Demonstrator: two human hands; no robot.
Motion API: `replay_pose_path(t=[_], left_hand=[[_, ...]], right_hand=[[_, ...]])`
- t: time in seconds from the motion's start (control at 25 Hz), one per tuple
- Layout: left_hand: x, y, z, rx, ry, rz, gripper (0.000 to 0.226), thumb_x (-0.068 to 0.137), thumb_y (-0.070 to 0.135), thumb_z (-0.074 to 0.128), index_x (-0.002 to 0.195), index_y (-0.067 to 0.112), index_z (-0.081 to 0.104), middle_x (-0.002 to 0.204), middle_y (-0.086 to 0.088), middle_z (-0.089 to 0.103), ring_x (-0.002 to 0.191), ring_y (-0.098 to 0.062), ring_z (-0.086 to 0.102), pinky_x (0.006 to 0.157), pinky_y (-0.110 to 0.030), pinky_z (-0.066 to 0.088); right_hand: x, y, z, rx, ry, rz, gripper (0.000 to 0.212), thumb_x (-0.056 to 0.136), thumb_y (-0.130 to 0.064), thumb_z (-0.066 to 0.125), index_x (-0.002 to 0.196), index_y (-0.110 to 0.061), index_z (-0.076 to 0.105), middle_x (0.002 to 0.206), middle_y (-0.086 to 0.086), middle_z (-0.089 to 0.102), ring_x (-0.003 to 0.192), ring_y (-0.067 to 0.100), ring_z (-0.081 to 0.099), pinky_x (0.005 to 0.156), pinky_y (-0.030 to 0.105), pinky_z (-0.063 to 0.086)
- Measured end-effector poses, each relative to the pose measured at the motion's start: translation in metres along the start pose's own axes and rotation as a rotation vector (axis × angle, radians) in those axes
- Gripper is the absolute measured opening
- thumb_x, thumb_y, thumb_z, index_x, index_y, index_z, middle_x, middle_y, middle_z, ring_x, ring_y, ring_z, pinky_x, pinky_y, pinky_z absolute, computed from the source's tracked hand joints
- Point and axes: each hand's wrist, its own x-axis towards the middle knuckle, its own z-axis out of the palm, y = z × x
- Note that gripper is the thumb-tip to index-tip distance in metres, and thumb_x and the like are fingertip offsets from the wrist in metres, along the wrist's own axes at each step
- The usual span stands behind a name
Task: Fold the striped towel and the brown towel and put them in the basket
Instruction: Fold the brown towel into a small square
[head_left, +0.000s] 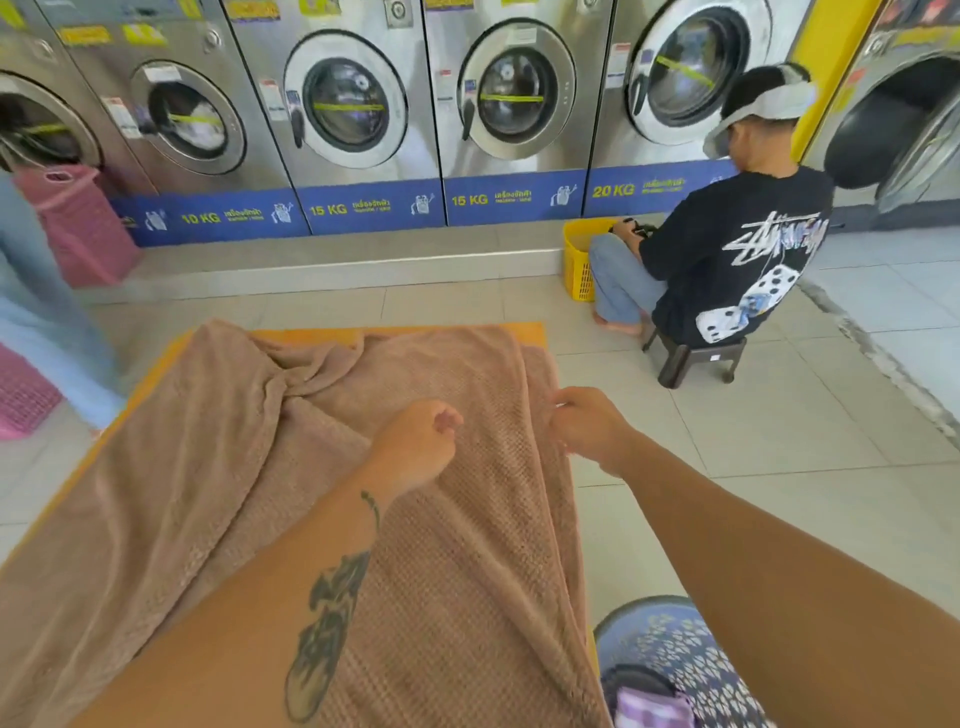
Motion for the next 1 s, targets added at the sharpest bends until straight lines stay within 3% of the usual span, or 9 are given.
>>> replay_pose_path(t=[0.16, 0.24, 0.36, 0.48, 0.56, 0.72, 0.76, 0.88, 1.0], left_hand=[[0.05, -0.011, 0.015, -0.01, 0.048, -0.112, 0.022, 0.096, 0.013, 0.053, 0.106, 0.029, 0.062, 0.107, 0.008, 0.063, 0.096, -0.01, 0.059, 0.084, -0.027, 0.049], [0.065, -0.02, 0.026, 0.015, 0.038, -0.149, 0.017, 0.095, 0.021, 0.061, 0.11, 0.028, 0.061, 0.11, 0.007, 0.062, 0.097, -0.011, 0.059, 0.088, -0.028, 0.048], [0.077, -0.032, 0.047, 0.193, 0.006, -0.152, 0.03, 0.087, 0.041, 0.07, 0.115, 0.031, 0.061, 0.115, 0.007, 0.055, 0.108, -0.018, 0.055, 0.099, -0.039, 0.047], [0.08, -0.032, 0.057, 0.248, 0.136, -0.06, 0.005, 0.091, 0.031, 0.066, 0.092, 0.034, 0.062, 0.099, 0.01, 0.052, 0.099, -0.017, 0.052, 0.09, -0.039, 0.047], [0.078, -0.031, 0.058, 0.207, 0.189, -0.038, 0.016, 0.093, 0.023, 0.06, 0.081, 0.032, 0.061, 0.091, 0.012, 0.051, 0.092, -0.014, 0.052, 0.082, -0.034, 0.045], [0.079, -0.029, 0.052, 0.081, 0.191, -0.013, 0.02, 0.095, 0.018, 0.055, 0.08, 0.031, 0.056, 0.09, 0.011, 0.056, 0.078, -0.011, 0.053, 0.07, -0.031, 0.044], [0.08, -0.025, 0.051, 0.03, 0.215, 0.016, 0.019, 0.097, 0.018, 0.053, 0.082, 0.03, 0.056, 0.091, 0.012, 0.055, 0.078, -0.012, 0.053, 0.068, -0.03, 0.044], [0.08, -0.002, 0.051, -0.008, 0.24, 0.165, 0.016, 0.098, 0.02, 0.05, 0.085, 0.027, 0.057, 0.092, 0.015, 0.052, 0.085, -0.007, 0.051, 0.074, -0.025, 0.043], [0.076, 0.005, 0.065, 0.095, 0.002, 0.232, 0.017, 0.097, 0.018, 0.052, 0.086, 0.027, 0.06, 0.093, 0.016, 0.051, 0.09, -0.009, 0.05, 0.077, -0.024, 0.039]], right_hand=[[0.072, -0.006, 0.02, -0.002, -0.027, 0.082, 0.014, 0.078, -0.005, 0.049, 0.065, -0.013, 0.049, 0.068, 0.007, 0.048, 0.058, 0.022, 0.047, 0.055, 0.033, 0.038], [0.092, -0.009, 0.038, -0.079, 0.02, 0.067, 0.005, 0.078, -0.015, 0.052, 0.08, -0.011, 0.055, 0.078, 0.005, 0.057, 0.069, 0.023, 0.057, 0.058, 0.032, 0.047], [0.108, -0.011, 0.06, -0.181, 0.067, 0.104, 0.06, 0.065, -0.029, 0.056, 0.12, -0.004, 0.053, 0.106, 0.01, 0.065, 0.094, 0.032, 0.065, 0.077, 0.046, 0.058], [0.109, -0.012, 0.064, -0.209, 0.06, 0.121, 0.026, 0.072, -0.025, 0.058, 0.094, -0.01, 0.057, 0.087, 0.006, 0.065, 0.081, 0.028, 0.065, 0.065, 0.037, 0.056], [0.109, -0.019, 0.059, -0.093, 0.039, 0.15, 0.009, 0.079, -0.021, 0.056, 0.077, -0.012, 0.056, 0.073, 0.002, 0.06, 0.067, 0.021, 0.06, 0.054, 0.029, 0.046], [0.115, -0.027, 0.044, 0.416, 0.069, 0.297, 0.025, 0.083, -0.005, 0.06, 0.106, 0.001, 0.067, 0.099, 0.014, 0.07, 0.091, 0.032, 0.069, 0.08, 0.043, 0.06], [0.115, -0.027, 0.039, 0.465, 0.133, 0.264, 0.025, 0.083, -0.003, 0.058, 0.107, 0.001, 0.065, 0.099, 0.014, 0.07, 0.089, 0.032, 0.069, 0.076, 0.039, 0.06], [0.107, -0.014, 0.023, 0.382, 0.376, 0.141, 0.018, 0.084, -0.007, 0.047, 0.099, -0.011, 0.056, 0.089, 0.0, 0.06, 0.067, 0.016, 0.054, 0.049, 0.025, 0.042], [0.1, 0.012, 0.016, 0.216, 0.398, 0.277, 0.026, 0.084, -0.014, 0.049, 0.109, -0.009, 0.055, 0.101, 0.01, 0.063, 0.079, 0.023, 0.058, 0.061, 0.031, 0.045]])
